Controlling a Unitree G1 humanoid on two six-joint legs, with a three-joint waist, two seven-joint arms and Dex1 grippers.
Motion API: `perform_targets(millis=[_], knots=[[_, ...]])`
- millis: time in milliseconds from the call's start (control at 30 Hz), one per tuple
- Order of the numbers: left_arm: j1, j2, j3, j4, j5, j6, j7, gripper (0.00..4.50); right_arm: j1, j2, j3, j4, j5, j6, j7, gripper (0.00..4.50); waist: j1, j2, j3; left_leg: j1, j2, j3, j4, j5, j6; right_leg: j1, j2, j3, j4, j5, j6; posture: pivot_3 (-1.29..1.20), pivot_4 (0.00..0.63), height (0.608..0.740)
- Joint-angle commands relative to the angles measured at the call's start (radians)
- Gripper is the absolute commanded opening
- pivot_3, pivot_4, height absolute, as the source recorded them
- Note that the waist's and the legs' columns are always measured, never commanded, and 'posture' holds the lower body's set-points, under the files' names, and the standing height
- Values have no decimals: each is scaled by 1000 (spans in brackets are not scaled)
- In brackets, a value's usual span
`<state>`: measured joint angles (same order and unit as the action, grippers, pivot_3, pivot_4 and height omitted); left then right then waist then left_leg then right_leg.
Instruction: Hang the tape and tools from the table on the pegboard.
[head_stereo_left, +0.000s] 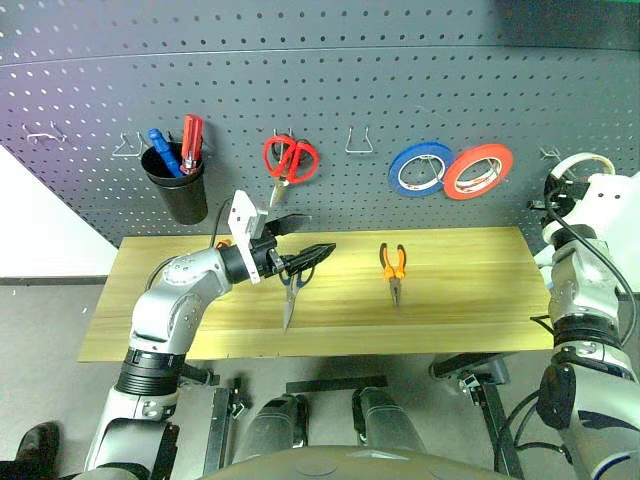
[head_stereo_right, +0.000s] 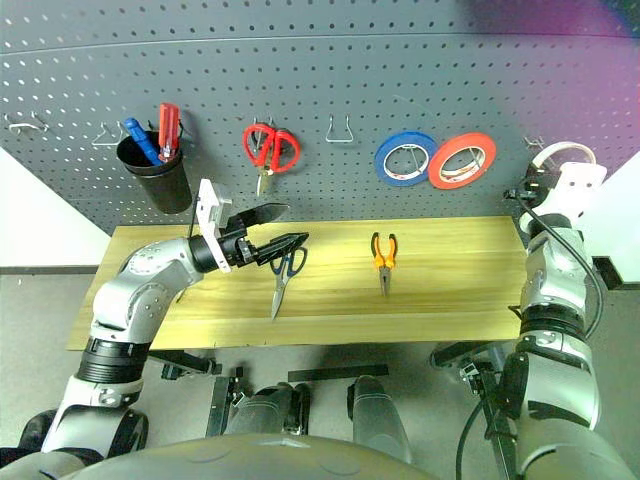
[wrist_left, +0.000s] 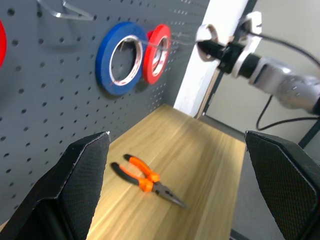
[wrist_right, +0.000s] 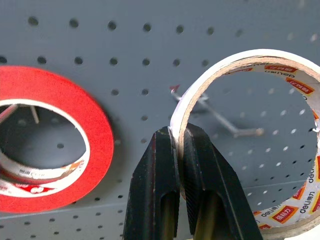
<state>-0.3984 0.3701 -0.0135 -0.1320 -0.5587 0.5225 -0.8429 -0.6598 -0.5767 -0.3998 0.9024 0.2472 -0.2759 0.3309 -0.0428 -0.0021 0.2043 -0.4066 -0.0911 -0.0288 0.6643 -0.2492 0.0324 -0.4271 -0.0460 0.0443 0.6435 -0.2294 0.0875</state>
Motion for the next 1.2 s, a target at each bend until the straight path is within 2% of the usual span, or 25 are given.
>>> perform_targets(millis=[33,133,267,533,600,833,1200], knots=[[2,11,26,-53,-37,14,-2,4500,-56,-29,-5,54,1,-40,26,24,0,0,0,0,0,0,1,0,0,0,0,0,1,0,0,-9,134,740],[6,13,27,-66,-49,25,4,4500,-92,-32,-5,108,-2,-48,44,24,0,0,0,1,0,0,1,1,0,0,0,0,3,0,0,-6,137,740],[8,16,28,-70,-47,24,9,4500,-112,-42,-1,158,-12,-63,51,1104,0,0,0,1,0,0,1,2,0,0,0,0,4,0,-1,-2,139,740],[13,21,23,-71,-54,24,13,4500,-114,-41,-2,160,-6,-81,68,3891,0,0,0,1,0,0,1,2,0,0,0,0,4,0,-1,-4,142,740],[13,21,23,-69,-54,24,12,4500,-105,-39,-5,153,-2,-85,72,4470,0,0,0,1,0,0,1,2,0,0,0,0,4,0,-1,-7,142,740],[24,29,25,-69,-54,24,8,4500,33,17,-14,-10,78,-11,199,4470,0,0,0,1,0,0,1,2,0,0,0,0,3,0,-1,-9,142,740],[65,78,37,-55,-44,16,-16,4500,291,103,-2,-423,158,212,153,4470,-2,0,0,2,1,0,1,2,0,0,0,0,4,1,-1,-27,160,740]])
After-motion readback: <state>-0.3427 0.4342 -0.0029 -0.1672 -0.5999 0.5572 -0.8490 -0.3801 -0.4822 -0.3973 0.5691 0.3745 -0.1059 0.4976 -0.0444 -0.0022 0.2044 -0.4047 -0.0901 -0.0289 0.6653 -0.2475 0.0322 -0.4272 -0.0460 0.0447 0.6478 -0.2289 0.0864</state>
